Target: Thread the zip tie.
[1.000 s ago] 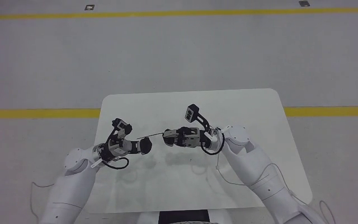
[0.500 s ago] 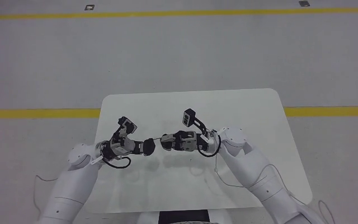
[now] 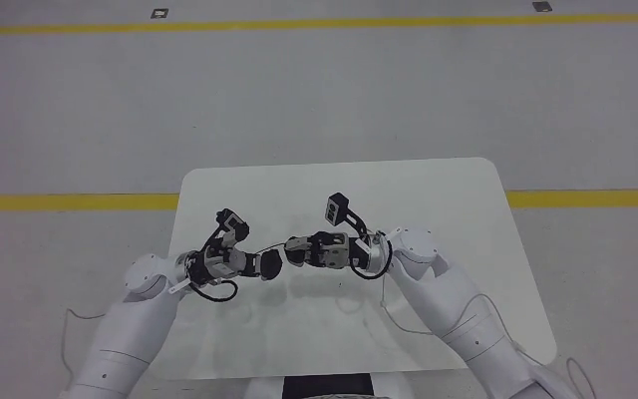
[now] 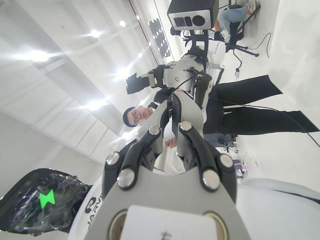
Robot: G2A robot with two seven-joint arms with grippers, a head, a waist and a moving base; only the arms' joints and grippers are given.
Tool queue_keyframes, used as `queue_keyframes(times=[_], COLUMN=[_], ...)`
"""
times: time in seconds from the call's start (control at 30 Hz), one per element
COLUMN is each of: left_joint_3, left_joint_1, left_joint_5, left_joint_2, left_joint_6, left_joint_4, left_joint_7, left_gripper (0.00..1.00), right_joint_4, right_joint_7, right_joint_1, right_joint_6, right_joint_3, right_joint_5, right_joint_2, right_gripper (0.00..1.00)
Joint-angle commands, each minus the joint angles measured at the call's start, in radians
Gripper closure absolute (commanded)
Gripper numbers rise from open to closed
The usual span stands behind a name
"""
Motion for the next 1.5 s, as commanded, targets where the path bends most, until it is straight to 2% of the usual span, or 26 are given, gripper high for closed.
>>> queue_keyframes(times=[0.0, 0.37, 0.6, 0.63, 0.7, 0.77, 0.8, 1.17, 1.37, 1.47], left_joint_3=[-0.001, 0.000, 0.011, 0.014, 0.017, 0.020, 0.022, 0.032, 0.038, 0.040], left_joint_1=[0.001, 0.001, -0.004, -0.006, -0.007, -0.008, -0.008, -0.010, -0.009, -0.009], left_joint_5=[0.014, 0.023, 0.019, 0.018, 0.017, 0.021, 0.023, 0.038, 0.039, 0.037], left_joint_2=[0.002, 0.009, 0.011, 0.011, 0.011, 0.011, 0.012, 0.017, 0.020, 0.021], left_joint_6=[-0.006, -0.023, -0.032, -0.034, -0.036, -0.038, -0.038, -0.036, -0.034, -0.033], left_joint_4=[-0.001, 0.012, 0.017, 0.017, 0.018, 0.019, 0.020, 0.023, 0.027, 0.027], left_joint_7=[-0.006, -0.009, -0.003, -0.002, -0.001, 0.002, 0.003, 0.012, 0.011, 0.010], left_gripper=[0.00, 0.00, 0.00, 0.02, 0.22, 0.47, 0.53, 0.69, 0.71, 0.75], right_joint_4=[-0.003, -0.014, -0.008, -0.004, 0.003, 0.010, 0.012, 0.011, 0.005, 0.004], right_joint_7=[-0.001, 0.013, 0.032, 0.032, 0.030, 0.027, 0.027, 0.014, 0.020, 0.032], right_joint_1=[-0.003, -0.015, -0.007, -0.004, 0.001, 0.006, 0.008, 0.017, 0.017, 0.021], right_joint_6=[0.001, 0.002, 0.007, 0.005, 0.002, -0.002, -0.002, -0.002, -0.002, 0.001], right_joint_3=[0.004, 0.020, -0.013, -0.021, -0.031, -0.038, -0.040, -0.044, -0.036, -0.036], right_joint_5=[0.001, 0.010, 0.024, 0.026, 0.029, 0.031, 0.031, 0.004, -0.011, -0.025], right_joint_2=[0.002, 0.012, 0.008, 0.006, 0.004, 0.002, 0.002, 0.006, 0.012, 0.015], right_gripper=[1.00, 1.00, 1.00, 1.00, 1.00, 1.00, 1.00, 1.00, 1.00, 1.00])
